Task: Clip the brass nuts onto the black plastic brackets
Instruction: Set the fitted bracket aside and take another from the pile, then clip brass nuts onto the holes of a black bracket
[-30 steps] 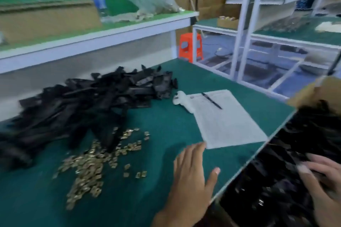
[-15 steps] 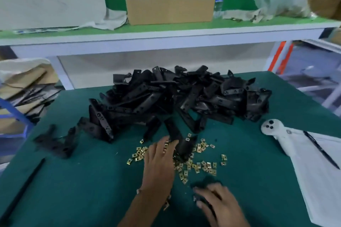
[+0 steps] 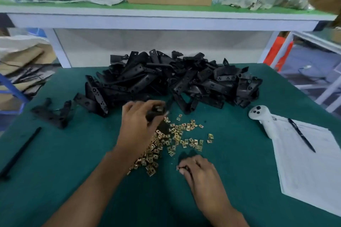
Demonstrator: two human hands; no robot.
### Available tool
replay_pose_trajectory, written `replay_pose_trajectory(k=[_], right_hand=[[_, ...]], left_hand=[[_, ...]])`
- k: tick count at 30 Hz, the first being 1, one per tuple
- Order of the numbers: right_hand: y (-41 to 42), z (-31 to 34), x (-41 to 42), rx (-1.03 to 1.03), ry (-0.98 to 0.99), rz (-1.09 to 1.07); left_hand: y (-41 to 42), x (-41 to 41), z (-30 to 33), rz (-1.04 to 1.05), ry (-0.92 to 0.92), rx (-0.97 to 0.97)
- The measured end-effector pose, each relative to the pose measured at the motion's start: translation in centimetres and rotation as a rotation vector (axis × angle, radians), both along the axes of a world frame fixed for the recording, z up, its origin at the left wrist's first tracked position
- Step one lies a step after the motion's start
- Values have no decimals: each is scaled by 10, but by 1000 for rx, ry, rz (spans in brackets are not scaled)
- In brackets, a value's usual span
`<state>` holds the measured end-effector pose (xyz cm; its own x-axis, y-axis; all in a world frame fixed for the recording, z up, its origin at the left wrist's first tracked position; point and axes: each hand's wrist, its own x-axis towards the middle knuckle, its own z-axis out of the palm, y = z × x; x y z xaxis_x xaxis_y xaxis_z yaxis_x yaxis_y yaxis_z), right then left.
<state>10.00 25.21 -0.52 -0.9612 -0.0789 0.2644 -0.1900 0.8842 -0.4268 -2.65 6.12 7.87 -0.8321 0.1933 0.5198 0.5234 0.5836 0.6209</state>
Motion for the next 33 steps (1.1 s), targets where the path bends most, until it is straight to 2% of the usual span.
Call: replay_pose_trajectory(k=[1, 3, 5, 9, 13, 19, 25, 28, 30, 33], right_hand=[[-1, 2, -4, 23, 7, 11], [-2, 7, -17, 50, 23, 26], [-1, 9, -35, 41, 62, 37], [0, 10, -69, 104, 67, 131], [-2, 8, -86, 30, 42, 137], [3, 0, -89, 106, 33, 196], [3, -3, -91, 20, 55, 188], [-1, 8, -89, -252, 41, 145], [-4, 21, -93, -576, -14, 96], [-11, 37, -102, -1066, -233, 108]], left_hand=[[-5, 14, 3, -74, -148, 194], [-14, 32, 2, -176, -282, 553], [-22, 38, -11, -127, -353, 742], [-30, 39, -47, 5, -391, 721], [-33, 32, -64, 89, -240, 648], [-28, 33, -73, 41, -168, 546], [-27, 35, -75, -16, -149, 483], [-28, 37, -77, -54, -164, 470], [-29, 36, -76, -79, -157, 464], [-29, 37, -74, -128, -142, 444]])
